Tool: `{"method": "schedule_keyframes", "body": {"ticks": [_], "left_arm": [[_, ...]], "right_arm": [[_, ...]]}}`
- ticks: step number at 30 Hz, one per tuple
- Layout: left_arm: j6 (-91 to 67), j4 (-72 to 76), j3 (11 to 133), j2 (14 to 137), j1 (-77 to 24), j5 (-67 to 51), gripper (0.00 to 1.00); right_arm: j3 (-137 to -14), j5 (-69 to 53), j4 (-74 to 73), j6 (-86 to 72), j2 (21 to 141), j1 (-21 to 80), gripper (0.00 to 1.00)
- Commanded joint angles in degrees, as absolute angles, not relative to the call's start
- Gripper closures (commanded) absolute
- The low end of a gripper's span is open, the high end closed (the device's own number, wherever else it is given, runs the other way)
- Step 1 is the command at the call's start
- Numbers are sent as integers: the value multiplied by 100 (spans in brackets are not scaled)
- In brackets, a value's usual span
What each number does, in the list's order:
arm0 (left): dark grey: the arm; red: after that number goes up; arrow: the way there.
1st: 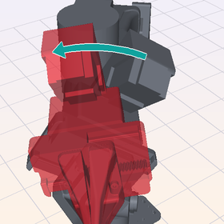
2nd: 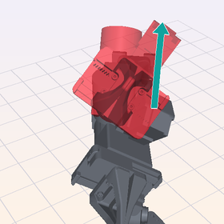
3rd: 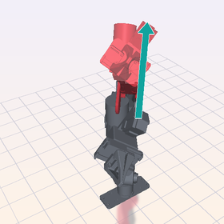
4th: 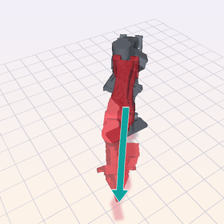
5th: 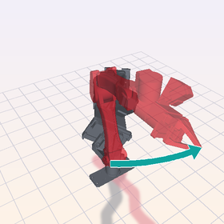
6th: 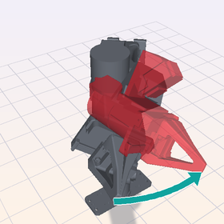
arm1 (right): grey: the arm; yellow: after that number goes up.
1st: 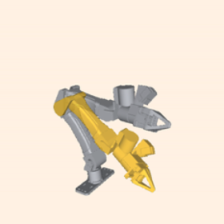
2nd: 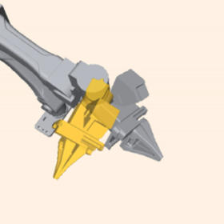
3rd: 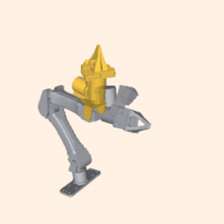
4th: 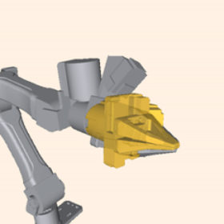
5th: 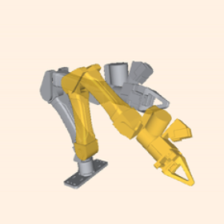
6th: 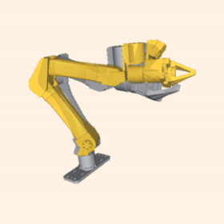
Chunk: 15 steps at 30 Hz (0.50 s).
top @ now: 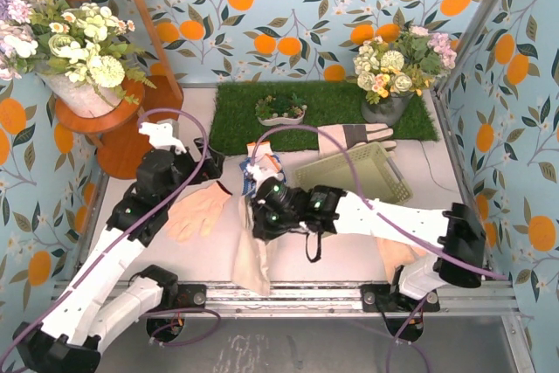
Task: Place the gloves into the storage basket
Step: Place the glove at the center of the board.
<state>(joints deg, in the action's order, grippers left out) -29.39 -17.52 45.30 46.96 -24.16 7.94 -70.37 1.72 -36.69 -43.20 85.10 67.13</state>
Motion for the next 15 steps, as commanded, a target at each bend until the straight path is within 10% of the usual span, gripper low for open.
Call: {"method": "schedule_keyframes", "body": {"ticks": [1,15], "left_arm": [[-3099,-1998,4453,4484,-2386,1103,3],[-3314,-1946,3780,5149,-2382,-605,3]], "right_arm": [[-6588,-315,-2067,-4771,8610,6747,100],[-6507,957,-2911,-4822,9860,5793,90]]}}
